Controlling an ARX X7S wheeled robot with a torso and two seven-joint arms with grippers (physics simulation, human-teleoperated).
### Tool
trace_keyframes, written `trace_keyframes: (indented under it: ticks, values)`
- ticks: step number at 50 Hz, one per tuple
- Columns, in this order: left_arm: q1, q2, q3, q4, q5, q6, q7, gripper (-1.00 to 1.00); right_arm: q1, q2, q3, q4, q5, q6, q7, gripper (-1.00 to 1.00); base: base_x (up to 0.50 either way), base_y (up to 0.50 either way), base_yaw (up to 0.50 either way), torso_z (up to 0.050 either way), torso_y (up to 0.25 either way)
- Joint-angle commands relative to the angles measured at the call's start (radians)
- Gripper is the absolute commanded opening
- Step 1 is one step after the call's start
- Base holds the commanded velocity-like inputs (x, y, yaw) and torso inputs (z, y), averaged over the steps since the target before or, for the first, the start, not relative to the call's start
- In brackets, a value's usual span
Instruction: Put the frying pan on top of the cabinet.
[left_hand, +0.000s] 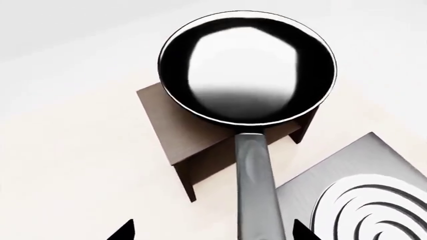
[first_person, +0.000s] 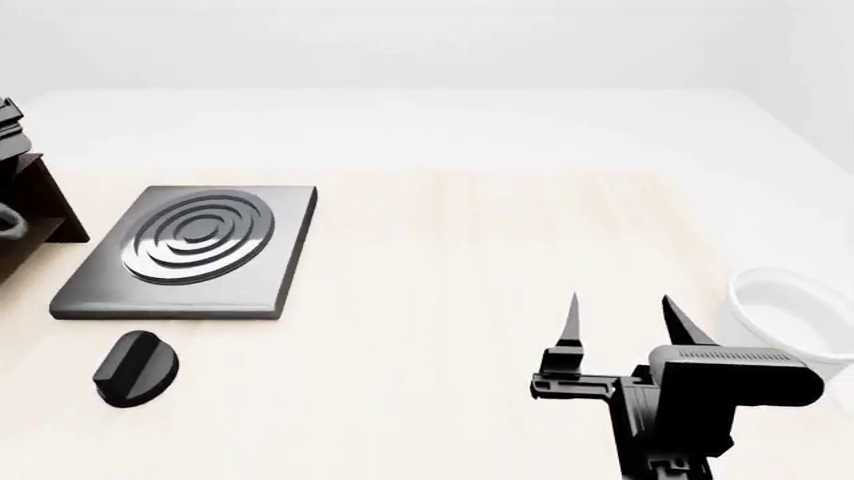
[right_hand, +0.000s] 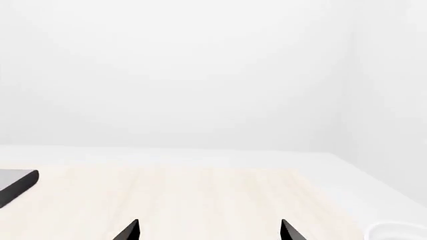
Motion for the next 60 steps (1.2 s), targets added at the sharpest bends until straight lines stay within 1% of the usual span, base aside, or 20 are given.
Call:
trace_keyframes:
  ticks: [1, 10, 12, 14, 18, 19, 21, 24, 27, 29, 33, 35, 37, 38, 39, 40, 42, 43, 50, 60]
  values:
    - [-0.009, 0.009, 0.032, 0.0, 0.007, 0.004, 0.028, 1.0, -0.001, 0.004, 0.0, -0.002, 0.005, -0.001, 0.003, 1.0, 0.0, 0.0, 0.0, 0.0, 0.25]
    - [-0.036, 0.044, 0.073, 0.0, 0.005, 0.055, 0.121, 1.0, 0.005, 0.007, -0.003, -0.009, 0.007, 0.005, 0.007, 1.0, 0.0, 0.0, 0.0, 0.0, 0.182]
    - [-0.07, 0.087, 0.117, 0.0, 0.011, 0.11, 0.259, 1.0, 0.006, 0.009, -0.001, -0.012, 0.007, 0.007, 0.009, 1.0, 0.0, 0.0, 0.0, 0.0, 0.0]
    - [-0.086, 0.11, 0.147, 0.0, 0.016, 0.121, 0.319, 1.0, 0.007, 0.009, -0.001, -0.013, 0.009, 0.009, 0.01, 1.0, 0.0, 0.0, 0.0, 0.0, 0.0]
    - [-0.126, 0.177, 0.218, 0.001, 0.007, 0.146, 0.626, 1.0, 0.011, 0.01, -0.004, -0.014, 0.006, 0.008, 0.012, 1.0, 0.0, 0.0, 0.0, 0.0, 0.0]
    - [-0.08, 0.2, 0.25, 0.121, 0.017, 0.079, 0.671, 1.0, 0.011, 0.01, -0.005, -0.014, 0.006, 0.01, 0.013, 1.0, 0.0, 0.0, 0.0, 0.0, 0.0]
    - [0.217, 0.219, 0.26, 0.421, -0.051, -0.221, 0.747, 1.0, 0.01, 0.011, -0.007, -0.017, 0.005, 0.008, 0.013, 1.0, 0.0, 0.0, 0.0, 0.0, 0.0]
    - [0.395, 0.236, 0.243, 0.871, -0.142, -0.617, 0.787, 1.0, 0.007, 0.013, -0.006, -0.019, 0.004, 0.004, 0.014, 1.0, 0.0, 0.0, 0.0, 0.0, 0.0]
    - [0.503, 0.117, 0.231, 1.321, -0.592, -0.617, 0.35, 1.0, 0.005, 0.014, -0.007, -0.017, 0.003, 0.001, 0.015, 1.0, 0.0, 0.0, 0.0, 0.0, 0.0]
    - [0.617, 0.085, 0.206, 1.597, -0.892, -0.616, 0.082, 1.0, 0.002, 0.016, -0.004, -0.021, 0.004, 0.0, 0.017, 1.0, 0.0, 0.0, 0.0, 0.0, 0.0]
    - [0.762, 0.089, 0.169, 1.715, -1.485, -0.598, -0.056, 1.0, 0.003, 0.017, -0.004, -0.021, 0.005, 0.001, 0.019, 1.0, 0.0, 0.0, 0.0, 0.0, 0.0]
    - [0.875, 0.104, 0.149, 1.78, -1.528, -0.566, -0.029, 1.0, 0.004, 0.018, -0.005, -0.021, 0.005, 0.001, 0.019, 1.0, 0.0, 0.0, 0.0, 0.0, 0.0]
    - [0.97, 0.091, 0.179, 1.879, -1.403, -0.505, 0.077, 1.0, 0.005, 0.018, -0.006, -0.02, 0.005, 0.002, 0.019, 1.0, 0.0, 0.0, 0.0, 0.0, 0.0]
    - [1.015, 0.095, 0.177, 1.89, -1.402, -0.489, 0.108, 1.0, 0.005, 0.019, -0.008, -0.019, 0.004, 0.001, 0.019, 1.0, 0.0, 0.0, 0.0, 0.0, 0.0]
    - [1.08, 0.075, 0.219, 1.959, -1.271, -0.411, 0.179, 1.0, 0.006, 0.019, -0.01, -0.018, 0.003, 0.003, 0.019, 1.0, 0.0, 0.0, 0.0, 0.0, 0.0]
    - [1.127, 0.076, 0.217, 1.971, -1.249, -0.37, 0.226, 1.0, 0.007, 0.019, -0.011, -0.018, 0.002, 0.004, 0.02, 1.0, 0.0, 0.0, 0.0, 0.0, 0.0]
    - [1.196, 0.06, 0.255, 2.019, -1.134, -0.288, 0.279, 1.0, 0.008, 0.021, -0.012, -0.021, 0.003, 0.006, 0.02, 1.0, 0.0, 0.0, 0.0, 0.0, 0.0]
    - [1.237, 0.071, 0.237, 2.025, -1.143, -0.26, 0.298, 1.0, 0.01, 0.021, -0.013, -0.021, 0.002, 0.008, 0.021, 1.0, 0.0, 0.0, 0.0, 0.0, 0.0]
    - [1.355, 0.055, 0.293, 2.062, -1.002, -0.142, 0.365, 1.0, 0.014, 0.025, -0.018, -0.027, -0.001, 0.013, 0.025, 1.0, 0.0, 0.0, 0.0, 0.0, 0.0]
    - [1.425, 0.05, 0.341, 2.043, -0.936, -0.09, 0.401, 1.0, 0.019, 0.029, -0.019, -0.028, 0.001, 0.019, 0.027, 1.0, 0.0, 0.0, 0.0, 0.0, 0.0]
